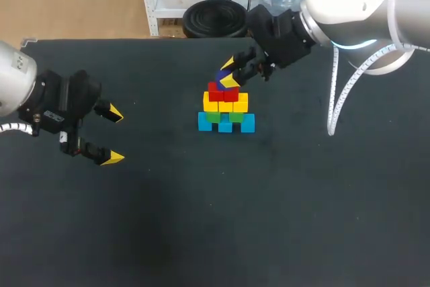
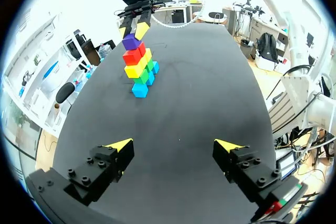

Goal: Place the blue cubes, place green cubes on the blue cubes, place the yellow cubes on the green cubes, then place the red cubes on the yellow cubes, and place purple cube on the red cubes.

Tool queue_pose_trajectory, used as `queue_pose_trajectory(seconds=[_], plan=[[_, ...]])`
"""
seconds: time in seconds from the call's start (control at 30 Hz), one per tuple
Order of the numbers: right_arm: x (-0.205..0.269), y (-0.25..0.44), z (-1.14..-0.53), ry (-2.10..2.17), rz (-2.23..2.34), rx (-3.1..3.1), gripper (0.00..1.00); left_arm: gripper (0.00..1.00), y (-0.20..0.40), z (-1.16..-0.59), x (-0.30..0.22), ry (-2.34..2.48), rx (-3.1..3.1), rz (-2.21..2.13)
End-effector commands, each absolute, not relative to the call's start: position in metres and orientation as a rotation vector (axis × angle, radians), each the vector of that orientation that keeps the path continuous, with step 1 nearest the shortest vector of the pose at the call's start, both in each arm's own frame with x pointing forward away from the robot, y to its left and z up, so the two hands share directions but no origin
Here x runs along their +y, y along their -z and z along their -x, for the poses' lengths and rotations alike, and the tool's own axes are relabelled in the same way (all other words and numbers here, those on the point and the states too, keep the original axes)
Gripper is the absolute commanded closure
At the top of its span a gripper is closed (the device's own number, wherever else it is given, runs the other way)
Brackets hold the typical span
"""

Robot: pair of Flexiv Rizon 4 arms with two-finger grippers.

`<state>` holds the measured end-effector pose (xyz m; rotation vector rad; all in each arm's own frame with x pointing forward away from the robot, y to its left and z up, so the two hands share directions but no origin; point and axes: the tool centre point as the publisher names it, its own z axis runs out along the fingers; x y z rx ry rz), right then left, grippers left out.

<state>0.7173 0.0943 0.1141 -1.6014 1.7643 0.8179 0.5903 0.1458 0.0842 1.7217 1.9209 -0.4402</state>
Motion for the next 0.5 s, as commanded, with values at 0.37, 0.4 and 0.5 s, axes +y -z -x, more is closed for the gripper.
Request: queue_pose_trajectory(seconds=[0.37, 0.4, 0.5], plan=[[0.0951, -0.1135, -0.7188, -0.825, 1.600, 1.766, 0.57, 0.00, -0.0828, -0.5911, 0.1467, 0.444, 1.914, -1.722], [0.0951, -0.1134, -0.7188, -0.825, 1.600, 1.767, 0.57, 0.00, -0.0828, -0.5911, 0.1467, 0.444, 1.914, -1.722], [0.0953, -0.1136, -0.7192, -0.825, 1.598, 1.767, 0.56, 0.00, -0.0828, -0.5911, 0.1467, 0.444, 1.914, -1.722]])
